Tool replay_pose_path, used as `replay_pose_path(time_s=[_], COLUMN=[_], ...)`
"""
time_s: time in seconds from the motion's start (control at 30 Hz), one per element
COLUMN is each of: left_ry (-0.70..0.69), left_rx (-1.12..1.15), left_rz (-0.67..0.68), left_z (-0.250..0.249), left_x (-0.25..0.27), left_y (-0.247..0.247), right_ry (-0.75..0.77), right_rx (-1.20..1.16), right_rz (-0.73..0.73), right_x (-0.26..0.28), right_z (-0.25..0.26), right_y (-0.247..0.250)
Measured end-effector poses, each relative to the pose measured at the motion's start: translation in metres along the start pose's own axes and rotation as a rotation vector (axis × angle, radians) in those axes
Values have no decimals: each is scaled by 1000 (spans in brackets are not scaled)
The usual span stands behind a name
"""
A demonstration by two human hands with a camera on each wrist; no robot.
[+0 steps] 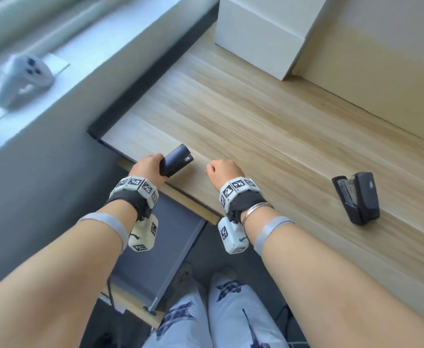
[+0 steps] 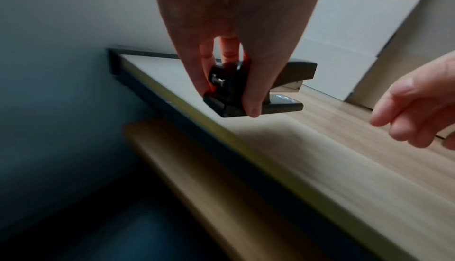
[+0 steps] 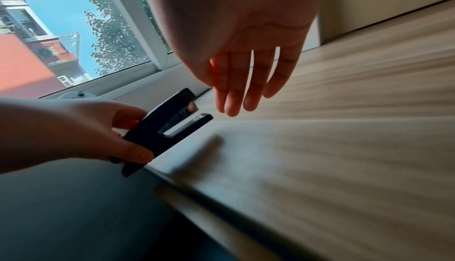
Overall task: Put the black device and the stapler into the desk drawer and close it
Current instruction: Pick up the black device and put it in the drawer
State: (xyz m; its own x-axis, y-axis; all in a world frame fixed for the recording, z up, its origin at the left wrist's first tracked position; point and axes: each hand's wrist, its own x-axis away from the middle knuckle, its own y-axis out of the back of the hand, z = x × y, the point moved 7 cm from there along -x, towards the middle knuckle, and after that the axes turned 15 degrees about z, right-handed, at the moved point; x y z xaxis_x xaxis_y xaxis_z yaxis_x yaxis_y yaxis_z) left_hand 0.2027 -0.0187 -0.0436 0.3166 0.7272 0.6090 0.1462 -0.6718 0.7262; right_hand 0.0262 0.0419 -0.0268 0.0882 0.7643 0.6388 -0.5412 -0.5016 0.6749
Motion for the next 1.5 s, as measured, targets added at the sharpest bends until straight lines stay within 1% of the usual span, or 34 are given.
replay_pose_path(time_s=[0.13,0.3,0.37,0.47,0.6,0.8,1.0,1.23,1.4,1.5], left_ry=[75,149,179,241,294,353,388,415,415,445], left_rx=[44,72,89,135,164,234,249,226,192,177], left_rz=[-28,8,3,37,84,77,174,163,221,267], left_z=[57,118,138,164,193,217,233,245,245,244], left_x=[32,50,51,48,29,-9,-44,-75,-80,-78], left_y=[-8,-42,-58,-88,-128,-174,-208,-219,-222,-221], right_ry=[59,135,144,118,90,36,21,-37,-55,-59], right_rx=[41,56,60,75,106,134,121,74,64,45], right_rz=[35,109,142,193,244,316,336,359,353,353], right_x=[2,7,5,0,-15,-50,-73,-92,-95,-94], right_z=[42,80,88,89,84,62,44,24,19,19], right_y=[-33,-80,-101,-134,-176,-222,-247,-254,-252,-247])
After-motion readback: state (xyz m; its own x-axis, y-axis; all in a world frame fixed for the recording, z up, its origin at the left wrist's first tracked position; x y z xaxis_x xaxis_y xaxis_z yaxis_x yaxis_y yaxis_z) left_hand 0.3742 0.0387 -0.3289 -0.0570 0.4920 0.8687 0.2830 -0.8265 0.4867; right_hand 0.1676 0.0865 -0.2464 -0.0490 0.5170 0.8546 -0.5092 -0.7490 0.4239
